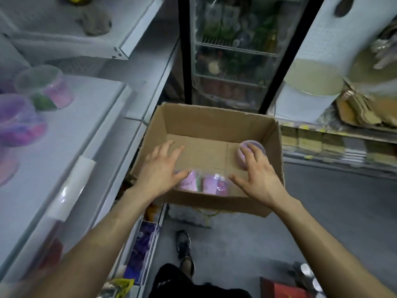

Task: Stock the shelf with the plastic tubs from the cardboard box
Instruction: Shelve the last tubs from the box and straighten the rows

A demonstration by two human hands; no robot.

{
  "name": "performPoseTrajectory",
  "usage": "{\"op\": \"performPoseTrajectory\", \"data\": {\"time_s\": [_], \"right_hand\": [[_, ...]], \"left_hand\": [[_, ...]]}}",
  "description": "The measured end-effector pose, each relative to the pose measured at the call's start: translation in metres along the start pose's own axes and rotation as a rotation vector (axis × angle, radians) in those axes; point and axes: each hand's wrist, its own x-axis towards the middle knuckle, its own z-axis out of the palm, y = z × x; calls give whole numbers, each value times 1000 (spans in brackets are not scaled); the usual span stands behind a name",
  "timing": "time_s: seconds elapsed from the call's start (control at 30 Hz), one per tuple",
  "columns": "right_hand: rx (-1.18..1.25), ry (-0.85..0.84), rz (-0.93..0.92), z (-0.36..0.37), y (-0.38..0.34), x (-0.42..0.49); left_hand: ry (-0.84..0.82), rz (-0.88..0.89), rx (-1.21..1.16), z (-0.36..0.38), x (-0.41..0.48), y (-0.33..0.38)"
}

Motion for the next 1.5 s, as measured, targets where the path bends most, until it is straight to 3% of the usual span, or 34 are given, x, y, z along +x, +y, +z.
{"op": "performPoseTrajectory", "data": {"time_s": [0.4,0.97,1.27,1.5], "right_hand": [[12,-110,310,30,42,50],[-188,-398,340,63,98,150],[-147,-287,302,64,94,146],[56,-203,278,37,63,127]], "left_hand": [[-240,92,-110,39,81,-13],[-303,-152,-204,60,85,-40],[-374,-156,-213,69,83,-42],[-628,-91,-86,80,90,-52]]}}
